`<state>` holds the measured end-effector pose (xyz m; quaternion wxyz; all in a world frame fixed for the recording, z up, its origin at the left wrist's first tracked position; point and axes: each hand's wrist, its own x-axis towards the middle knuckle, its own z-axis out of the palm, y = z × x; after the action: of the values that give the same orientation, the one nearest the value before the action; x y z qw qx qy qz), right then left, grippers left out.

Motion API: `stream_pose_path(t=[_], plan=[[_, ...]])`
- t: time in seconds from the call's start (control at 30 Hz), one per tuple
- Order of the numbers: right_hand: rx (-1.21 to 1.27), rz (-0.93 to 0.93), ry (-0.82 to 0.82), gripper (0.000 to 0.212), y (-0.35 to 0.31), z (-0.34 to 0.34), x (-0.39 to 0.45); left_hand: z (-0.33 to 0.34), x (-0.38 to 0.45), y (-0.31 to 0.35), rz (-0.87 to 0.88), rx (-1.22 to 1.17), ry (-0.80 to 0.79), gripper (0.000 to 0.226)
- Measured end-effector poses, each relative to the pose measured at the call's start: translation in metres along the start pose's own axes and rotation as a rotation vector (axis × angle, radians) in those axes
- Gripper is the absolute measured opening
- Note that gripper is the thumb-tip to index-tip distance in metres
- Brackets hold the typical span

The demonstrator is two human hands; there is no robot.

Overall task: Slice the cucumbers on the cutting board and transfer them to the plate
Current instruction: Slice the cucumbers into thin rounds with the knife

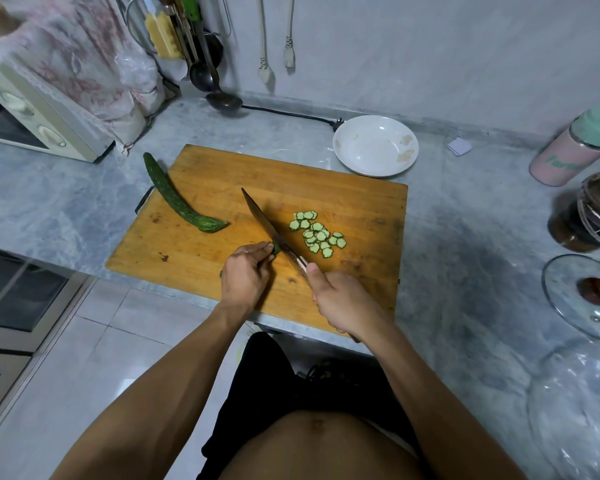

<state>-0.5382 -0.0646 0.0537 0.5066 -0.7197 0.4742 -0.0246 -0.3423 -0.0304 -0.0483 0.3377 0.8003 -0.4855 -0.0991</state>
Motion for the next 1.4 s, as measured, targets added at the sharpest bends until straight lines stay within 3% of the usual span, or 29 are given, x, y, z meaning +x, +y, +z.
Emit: stream_pose_path(t=[0.67, 0.87, 1.03, 1.4], plan=[[-0.119, -0.015, 0.036, 0.072, -0.008, 0.025, 0.033, 0.001, -0.001, -0.003, 0.112, 0.041, -0.007, 0.033], [-0.004, 0.048, 0.052, 0.068, -0.001, 0.015, 0.035, 0.0, -0.002, 0.001, 0.071, 0.013, -0.001, 0.033], [0.03, 0.084, 0.07, 0.065, 0.005, 0.003, 0.03, -0.005, -0.004, 0.003, 0.133, 0.051, -0.016, 0.03], [-0.059, -0.034, 0.036, 0.072, 0.01, 0.007, 0.01, -0.007, -0.002, -0.002, 0.104, 0.032, -0.042, 0.03]])
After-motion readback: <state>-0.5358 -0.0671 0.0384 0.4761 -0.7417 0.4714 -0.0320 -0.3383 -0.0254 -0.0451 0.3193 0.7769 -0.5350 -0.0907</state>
